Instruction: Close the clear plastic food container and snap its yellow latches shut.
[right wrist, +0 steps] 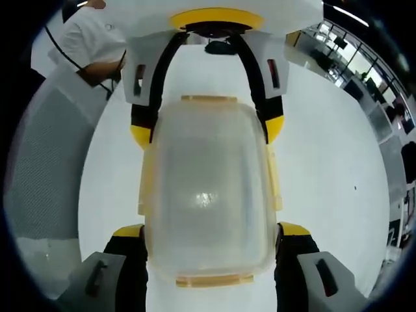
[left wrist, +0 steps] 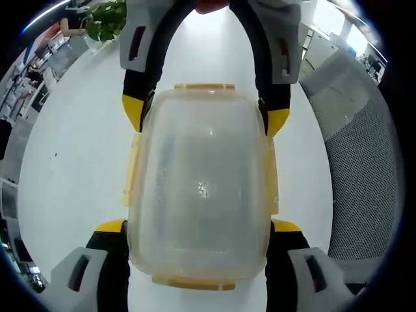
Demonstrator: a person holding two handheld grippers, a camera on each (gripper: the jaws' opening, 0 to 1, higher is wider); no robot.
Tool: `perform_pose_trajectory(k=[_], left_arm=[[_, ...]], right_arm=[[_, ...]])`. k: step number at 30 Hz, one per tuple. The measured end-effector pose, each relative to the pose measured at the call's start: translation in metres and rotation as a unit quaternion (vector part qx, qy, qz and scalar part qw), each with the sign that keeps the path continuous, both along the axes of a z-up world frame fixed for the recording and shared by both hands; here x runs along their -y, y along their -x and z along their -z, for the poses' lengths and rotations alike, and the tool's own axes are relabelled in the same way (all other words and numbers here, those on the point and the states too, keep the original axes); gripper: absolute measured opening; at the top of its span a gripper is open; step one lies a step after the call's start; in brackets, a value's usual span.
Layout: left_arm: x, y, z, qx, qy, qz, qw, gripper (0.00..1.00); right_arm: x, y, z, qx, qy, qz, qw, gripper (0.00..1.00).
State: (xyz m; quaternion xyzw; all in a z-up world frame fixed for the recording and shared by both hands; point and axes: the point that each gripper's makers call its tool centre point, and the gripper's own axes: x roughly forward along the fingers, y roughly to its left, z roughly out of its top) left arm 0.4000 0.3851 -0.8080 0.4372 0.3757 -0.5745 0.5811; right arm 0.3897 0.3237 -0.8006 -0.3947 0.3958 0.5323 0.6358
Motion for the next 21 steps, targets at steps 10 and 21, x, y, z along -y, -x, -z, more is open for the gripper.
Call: perform_pose_trajectory(k=[10, 21], left_arm=[[-0.001, -0.010, 0.000, 0.001, -0.002, 0.004, 1.0000, 0.88], [-0.004, -0.022, 0.000, 0.003, -0.002, 0.002, 1.0000, 0.89]], right_arm=[[-0.002, -0.010, 0.000, 0.002, -0.002, 0.008, 1.0000, 0.82], [-0.006, -0.022, 0.000, 0.001, -0.004, 0.013, 0.9999, 0.82]])
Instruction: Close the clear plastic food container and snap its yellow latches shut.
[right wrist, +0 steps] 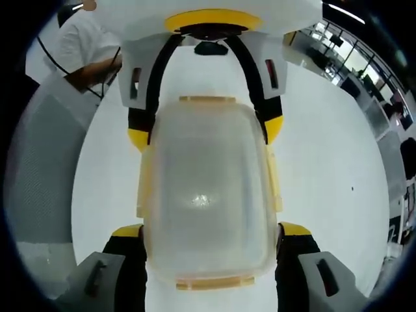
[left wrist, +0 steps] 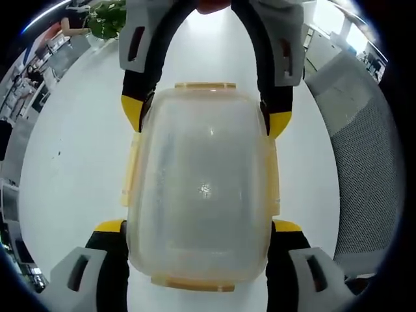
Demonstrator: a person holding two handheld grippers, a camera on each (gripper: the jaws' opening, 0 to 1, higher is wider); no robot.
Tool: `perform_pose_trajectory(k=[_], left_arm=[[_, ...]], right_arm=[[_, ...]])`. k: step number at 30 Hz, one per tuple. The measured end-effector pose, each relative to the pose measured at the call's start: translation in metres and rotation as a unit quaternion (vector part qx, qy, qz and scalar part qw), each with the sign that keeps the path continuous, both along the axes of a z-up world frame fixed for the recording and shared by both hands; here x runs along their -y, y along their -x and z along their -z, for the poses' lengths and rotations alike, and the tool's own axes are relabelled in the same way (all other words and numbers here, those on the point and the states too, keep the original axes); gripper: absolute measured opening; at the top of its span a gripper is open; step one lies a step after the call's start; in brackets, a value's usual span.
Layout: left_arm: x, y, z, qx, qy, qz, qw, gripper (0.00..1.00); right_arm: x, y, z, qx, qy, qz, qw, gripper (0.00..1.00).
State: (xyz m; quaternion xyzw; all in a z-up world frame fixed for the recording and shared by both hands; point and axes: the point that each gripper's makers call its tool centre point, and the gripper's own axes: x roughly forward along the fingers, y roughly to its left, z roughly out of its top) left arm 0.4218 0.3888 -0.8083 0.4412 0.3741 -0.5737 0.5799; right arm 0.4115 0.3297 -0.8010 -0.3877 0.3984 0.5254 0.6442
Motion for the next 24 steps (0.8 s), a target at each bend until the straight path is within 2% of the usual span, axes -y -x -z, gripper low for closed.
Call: perform_pose_trajectory(k=[19, 24], left_arm=[[0.0008, -0.0004, 0.0008, -0.002, 0.002, 0.000, 1.0000, 0.89], [0.0000, 0.0004, 0.0000, -0.001, -0.007, 0.003, 1.0000, 0.89]], right_arm=[[0.0000, 0.0008, 0.0001, -0.003, -0.005, 0.000, 1.0000, 0.83], [0.0000, 0.0015, -0.0013, -0.002, -0.009, -0.001, 1.0000, 0.83]])
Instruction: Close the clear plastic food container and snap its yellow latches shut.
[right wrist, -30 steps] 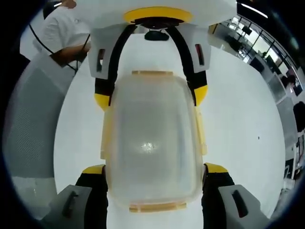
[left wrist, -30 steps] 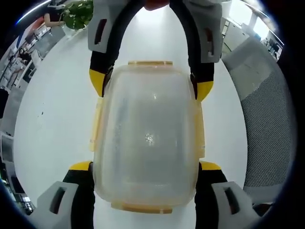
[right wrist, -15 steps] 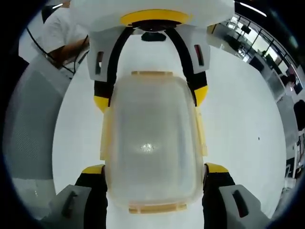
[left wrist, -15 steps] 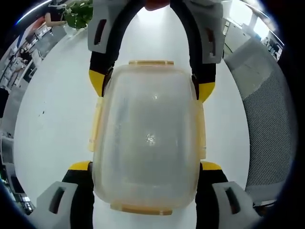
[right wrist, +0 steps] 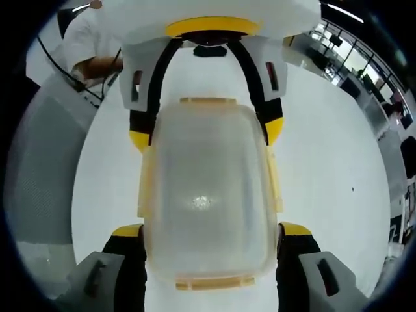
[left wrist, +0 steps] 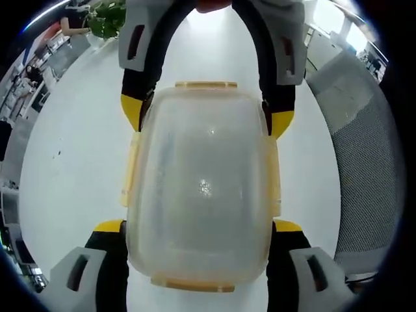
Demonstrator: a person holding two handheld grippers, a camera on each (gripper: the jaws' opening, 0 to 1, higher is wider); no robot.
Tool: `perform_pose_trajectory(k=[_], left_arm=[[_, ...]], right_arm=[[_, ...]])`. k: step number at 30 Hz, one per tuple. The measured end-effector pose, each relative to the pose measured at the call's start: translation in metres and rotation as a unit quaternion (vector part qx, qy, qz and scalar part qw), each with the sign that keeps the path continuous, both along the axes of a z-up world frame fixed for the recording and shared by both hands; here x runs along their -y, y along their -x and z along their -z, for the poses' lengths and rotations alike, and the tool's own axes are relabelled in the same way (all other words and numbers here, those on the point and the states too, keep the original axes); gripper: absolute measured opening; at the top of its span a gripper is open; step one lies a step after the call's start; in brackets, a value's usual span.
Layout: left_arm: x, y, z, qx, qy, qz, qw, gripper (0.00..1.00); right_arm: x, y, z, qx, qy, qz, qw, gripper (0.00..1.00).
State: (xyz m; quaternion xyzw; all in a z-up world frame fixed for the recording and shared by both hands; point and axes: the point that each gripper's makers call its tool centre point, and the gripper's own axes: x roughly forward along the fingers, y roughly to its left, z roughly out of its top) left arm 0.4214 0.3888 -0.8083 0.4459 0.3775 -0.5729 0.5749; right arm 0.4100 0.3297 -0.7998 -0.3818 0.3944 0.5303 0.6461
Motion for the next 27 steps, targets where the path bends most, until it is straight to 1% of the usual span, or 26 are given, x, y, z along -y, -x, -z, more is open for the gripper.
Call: perform_pose_trajectory(k=[3, 4, 5, 6, 7, 8, 10, 11, 13, 15, 19, 25, 27], left_arm=[[0.000, 0.000, 0.000, -0.002, -0.008, 0.003, 1.0000, 0.91], [0.003, 0.004, 0.001, -0.013, -0.001, -0.002, 0.9999, 0.99], [0.002, 0.006, 0.002, -0.024, -0.003, -0.016, 0.9996, 0.99], [0.004, 0.006, 0.001, -0.020, 0.001, -0.013, 0.9997, 1.00], [0.006, 0.004, -0.001, -0.009, 0.004, -0.003, 0.9999, 1.00], [0.005, 0.002, -0.001, 0.008, -0.006, 0.017, 0.9998, 1.00], [0.001, 0.006, 0.000, 0.006, -0.023, 0.033, 0.9992, 1.00], [0.000, 0.006, 0.000, 0.008, -0.026, 0.032, 0.9991, 1.00], [0.002, 0.003, -0.001, 0.013, -0.021, 0.028, 0.9993, 1.00], [0.002, 0.004, -0.001, 0.010, -0.020, 0.024, 0.9995, 0.99], [0.001, 0.005, -0.002, 0.016, -0.019, 0.025, 0.9994, 0.99], [-0.001, 0.006, -0.006, 0.019, -0.012, 0.020, 0.9995, 0.99], [-0.001, 0.005, -0.007, 0.026, -0.005, 0.020, 0.9994, 0.99]], right_arm=[[0.000, 0.000, 0.000, 0.001, -0.004, -0.003, 1.0000, 0.84], [0.000, -0.001, 0.000, 0.007, -0.003, -0.010, 0.9999, 0.87], [0.000, -0.004, 0.001, 0.028, 0.000, -0.020, 0.9994, 0.99], [0.001, 0.004, 0.005, 0.018, 0.006, -0.034, 0.9992, 1.00], [0.003, 0.007, 0.008, 0.015, 0.011, -0.034, 0.9992, 1.00], [0.005, 0.008, 0.010, 0.014, 0.018, -0.035, 0.9991, 1.00], [0.005, 0.010, 0.010, 0.015, 0.017, -0.040, 0.9990, 1.00], [0.006, 0.009, 0.009, 0.016, 0.017, -0.036, 0.9991, 1.00], [0.007, 0.007, 0.006, 0.016, 0.010, -0.028, 0.9994, 0.99], [0.005, 0.008, 0.003, 0.010, -0.001, -0.020, 0.9997, 0.98], [0.003, 0.008, 0.000, 0.016, -0.006, -0.024, 0.9996, 0.96], [0.002, 0.008, -0.004, 0.018, -0.016, -0.015, 0.9996, 0.96], [0.000, 0.007, -0.007, 0.020, -0.028, -0.003, 0.9994, 0.95]])
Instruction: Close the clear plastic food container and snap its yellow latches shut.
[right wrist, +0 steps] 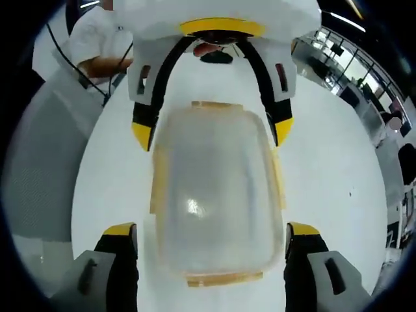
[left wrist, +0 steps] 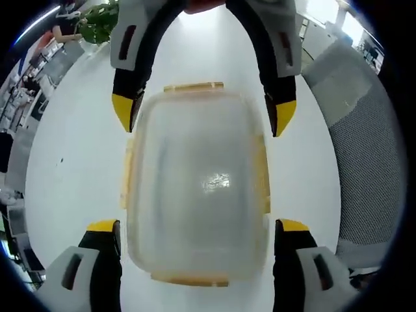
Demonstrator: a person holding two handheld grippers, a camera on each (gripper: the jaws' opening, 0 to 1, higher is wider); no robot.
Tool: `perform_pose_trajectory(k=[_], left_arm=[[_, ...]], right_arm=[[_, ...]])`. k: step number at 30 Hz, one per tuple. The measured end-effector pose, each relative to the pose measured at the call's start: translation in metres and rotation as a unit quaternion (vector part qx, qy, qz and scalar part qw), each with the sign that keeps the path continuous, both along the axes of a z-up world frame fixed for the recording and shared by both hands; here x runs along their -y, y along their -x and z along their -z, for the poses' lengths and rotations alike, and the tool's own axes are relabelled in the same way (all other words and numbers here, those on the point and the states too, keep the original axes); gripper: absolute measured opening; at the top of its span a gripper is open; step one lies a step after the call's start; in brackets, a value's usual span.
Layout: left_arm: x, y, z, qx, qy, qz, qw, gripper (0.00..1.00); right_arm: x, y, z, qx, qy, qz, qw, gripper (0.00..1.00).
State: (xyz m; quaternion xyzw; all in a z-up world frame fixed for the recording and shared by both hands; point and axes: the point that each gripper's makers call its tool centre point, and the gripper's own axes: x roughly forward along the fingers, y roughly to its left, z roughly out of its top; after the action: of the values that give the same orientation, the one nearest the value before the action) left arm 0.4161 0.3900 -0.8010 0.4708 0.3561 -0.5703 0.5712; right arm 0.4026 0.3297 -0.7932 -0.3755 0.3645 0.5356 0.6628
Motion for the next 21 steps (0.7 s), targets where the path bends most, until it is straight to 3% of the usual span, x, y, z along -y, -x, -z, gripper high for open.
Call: perform_pose_trajectory(k=[6, 12, 17, 21], left_arm=[[-0.002, 0.001, -0.005, -0.002, 0.029, -0.031, 0.9991, 0.99], [-0.008, 0.002, -0.006, 0.004, 0.039, -0.048, 0.9981, 0.99], [-0.009, 0.004, -0.010, 0.013, 0.056, -0.062, 0.9964, 0.99], [-0.009, -0.001, -0.018, 0.021, 0.086, -0.095, 0.9915, 0.98]], right_arm=[[-0.006, -0.001, -0.010, 0.007, -0.039, 0.021, 0.9990, 0.97], [-0.002, -0.001, -0.012, 0.012, -0.046, 0.035, 0.9983, 0.96], [-0.003, -0.001, -0.020, 0.017, -0.091, 0.073, 0.9930, 0.96], [0.000, -0.002, -0.023, 0.018, -0.106, 0.098, 0.9893, 0.96]])
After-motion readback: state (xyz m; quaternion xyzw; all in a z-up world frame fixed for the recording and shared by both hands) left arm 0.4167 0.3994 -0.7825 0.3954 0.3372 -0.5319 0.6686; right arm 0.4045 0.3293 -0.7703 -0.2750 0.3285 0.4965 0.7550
